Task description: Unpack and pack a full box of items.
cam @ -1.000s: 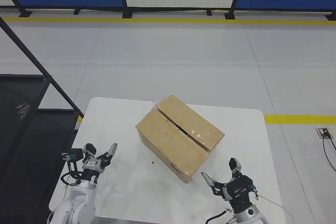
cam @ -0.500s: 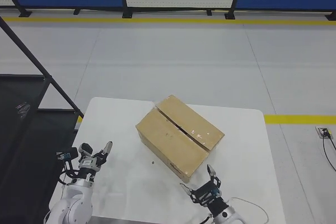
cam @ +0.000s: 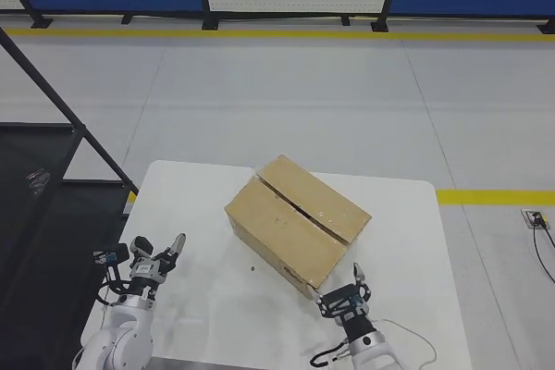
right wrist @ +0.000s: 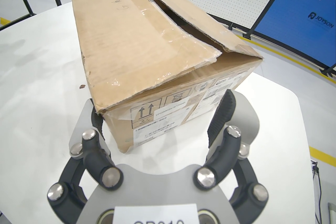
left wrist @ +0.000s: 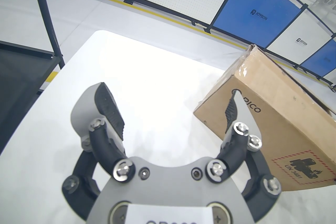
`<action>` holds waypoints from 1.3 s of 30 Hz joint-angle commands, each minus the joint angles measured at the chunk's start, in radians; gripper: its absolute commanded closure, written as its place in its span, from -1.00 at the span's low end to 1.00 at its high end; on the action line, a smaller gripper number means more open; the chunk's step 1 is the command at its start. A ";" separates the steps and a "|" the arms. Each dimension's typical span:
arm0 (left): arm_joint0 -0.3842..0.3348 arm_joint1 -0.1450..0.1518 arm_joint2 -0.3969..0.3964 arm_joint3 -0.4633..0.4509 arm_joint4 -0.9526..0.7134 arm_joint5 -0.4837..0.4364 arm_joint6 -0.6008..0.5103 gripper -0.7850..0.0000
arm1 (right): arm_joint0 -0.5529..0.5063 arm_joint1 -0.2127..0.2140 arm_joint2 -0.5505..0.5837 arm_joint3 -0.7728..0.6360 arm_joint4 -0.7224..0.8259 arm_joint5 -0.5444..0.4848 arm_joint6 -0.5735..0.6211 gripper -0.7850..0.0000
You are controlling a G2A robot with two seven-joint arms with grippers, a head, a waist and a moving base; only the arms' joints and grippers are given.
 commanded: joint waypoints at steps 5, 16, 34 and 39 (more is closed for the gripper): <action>0.000 0.000 0.000 0.000 0.000 0.000 0.000 -1.00 | 0.006 -0.003 0.026 0.010 0.065 -0.019 -0.016 -1.00; 0.000 0.000 0.000 0.000 0.000 0.000 0.000 -1.00 | 0.025 -0.010 0.076 0.035 0.183 -0.029 -0.050 -1.00; 0.000 0.000 0.000 0.000 0.000 0.000 0.000 -1.00 | 0.011 0.007 0.156 0.031 0.189 -0.277 -0.134 -1.00; 0.000 0.000 0.000 0.000 0.000 0.000 0.000 -1.00 | 0.032 0.004 0.146 0.052 0.165 -0.233 -0.074 -1.00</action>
